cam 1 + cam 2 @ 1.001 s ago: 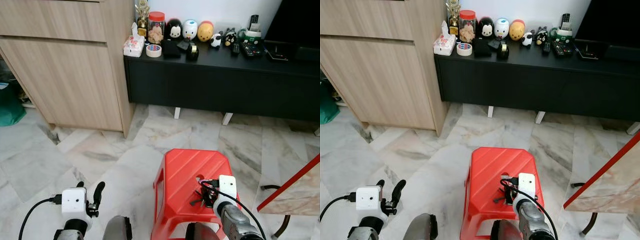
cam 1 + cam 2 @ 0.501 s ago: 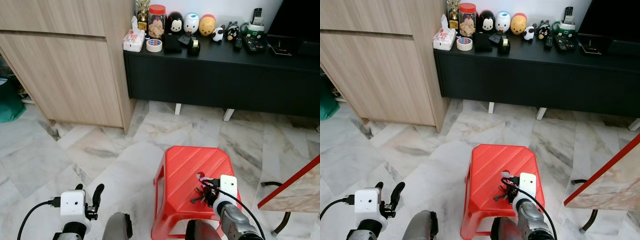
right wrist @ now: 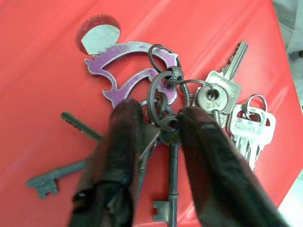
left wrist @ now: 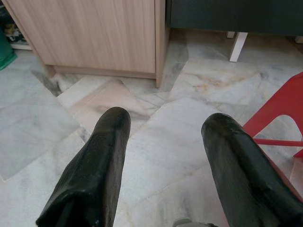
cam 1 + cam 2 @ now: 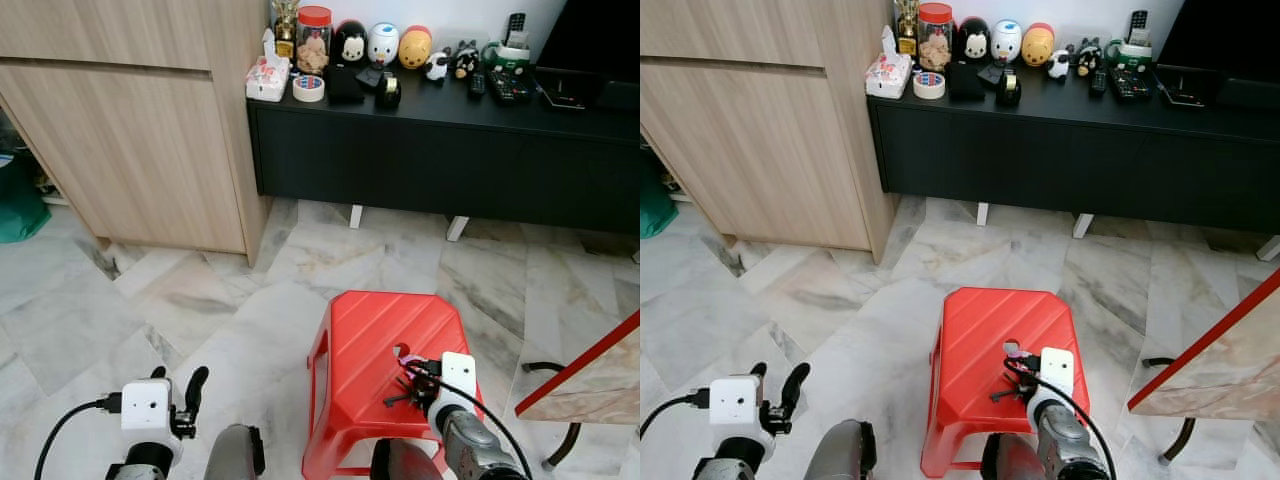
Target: Hang keys on a hook
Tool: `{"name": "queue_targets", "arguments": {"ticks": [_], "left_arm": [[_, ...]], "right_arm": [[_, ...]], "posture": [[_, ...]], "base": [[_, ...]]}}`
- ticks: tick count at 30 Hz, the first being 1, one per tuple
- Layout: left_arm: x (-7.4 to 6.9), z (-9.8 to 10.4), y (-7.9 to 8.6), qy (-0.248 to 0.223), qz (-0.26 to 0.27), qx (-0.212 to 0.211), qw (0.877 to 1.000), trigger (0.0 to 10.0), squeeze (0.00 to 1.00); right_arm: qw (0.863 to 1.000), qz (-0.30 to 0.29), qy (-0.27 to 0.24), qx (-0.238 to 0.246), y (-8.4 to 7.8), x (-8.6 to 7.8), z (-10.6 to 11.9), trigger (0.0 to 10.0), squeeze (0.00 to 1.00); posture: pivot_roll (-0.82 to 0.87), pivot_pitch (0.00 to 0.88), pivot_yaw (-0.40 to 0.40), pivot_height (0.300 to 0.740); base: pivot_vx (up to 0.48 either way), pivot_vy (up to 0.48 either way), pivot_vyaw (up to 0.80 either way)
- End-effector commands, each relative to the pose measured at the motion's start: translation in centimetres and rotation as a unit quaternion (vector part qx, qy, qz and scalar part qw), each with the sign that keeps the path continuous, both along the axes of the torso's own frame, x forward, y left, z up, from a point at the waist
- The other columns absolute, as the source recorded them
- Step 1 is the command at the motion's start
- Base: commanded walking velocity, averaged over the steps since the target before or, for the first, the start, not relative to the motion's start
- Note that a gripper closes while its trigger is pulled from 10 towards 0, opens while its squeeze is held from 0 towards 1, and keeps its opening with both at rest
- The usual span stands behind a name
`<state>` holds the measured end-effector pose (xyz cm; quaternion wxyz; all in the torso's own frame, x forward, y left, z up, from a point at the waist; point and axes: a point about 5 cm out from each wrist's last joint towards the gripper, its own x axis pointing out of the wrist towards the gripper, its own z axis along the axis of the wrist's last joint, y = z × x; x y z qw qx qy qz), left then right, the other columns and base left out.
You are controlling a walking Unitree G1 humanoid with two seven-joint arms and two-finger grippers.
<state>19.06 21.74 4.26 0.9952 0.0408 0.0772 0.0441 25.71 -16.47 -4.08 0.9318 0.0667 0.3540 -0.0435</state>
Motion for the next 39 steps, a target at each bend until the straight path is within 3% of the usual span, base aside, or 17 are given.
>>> {"name": "queue_targets", "arguments": {"ticks": [1,19,25,26,28,29,30,39], "left_arm": [[-0.2,-0.4,-0.2,0.013,-0.003,0.003,1.000,10.0,0.00],[0.0,-0.6,-0.2,0.014,-0.001,0.006,1.000,10.0,0.00],[0.0,-0.7,-0.2,0.015,0.000,0.007,1.000,10.0,0.00],[0.0,-0.7,-0.2,0.016,0.001,0.007,1.000,10.0,0.00],[0.0,-0.7,-0.2,0.016,0.001,0.007,1.000,10.0,0.00],[0.0,-0.7,-0.2,0.015,0.001,0.007,1.000,10.0,0.00],[0.0,-0.7,-0.2,0.015,0.001,0.007,1.000,10.0,0.00],[-0.4,-0.7,-0.4,0.016,0.001,0.005,1.000,10.0,0.00]], "right_arm": [[1.000,-0.009,0.009,-0.002,-0.5,-0.3,-0.2,0.0,0.00],[0.998,0.011,-0.055,0.041,0.7,1.2,1.1,0.0,0.00],[0.998,0.022,-0.052,0.032,0.6,1.1,1.0,0.0,0.00],[0.998,0.021,-0.052,0.031,0.6,1.0,1.0,5.1,0.00],[0.998,0.021,-0.052,0.030,0.6,1.0,1.0,5.1,0.00],[0.998,0.019,-0.054,0.031,0.5,1.0,1.0,10.0,0.00],[0.998,0.013,-0.055,0.025,0.3,1.0,1.0,10.0,1.00],[0.998,-0.011,-0.056,-0.009,-1.2,1.5,1.5,10.0,1.00]], "posture": [[0.12,0.125,-0.086,0.625],[0.12,0.114,-0.087,0.625],[0.12,0.109,-0.089,0.625],[0.12,0.109,-0.089,0.625],[0.12,0.109,-0.089,0.625],[0.12,0.113,-0.090,0.625],[0.12,0.115,-0.091,0.625],[0.12,0.128,-0.096,0.625]], "base": [[0.000,0.000,0.00],[0.000,0.000,0.00],[0.000,0.000,0.00],[0.000,0.000,0.00],[0.000,0.000,0.00],[0.000,0.000,0.00],[0.000,0.000,0.00],[0.000,0.000,0.00]]}}
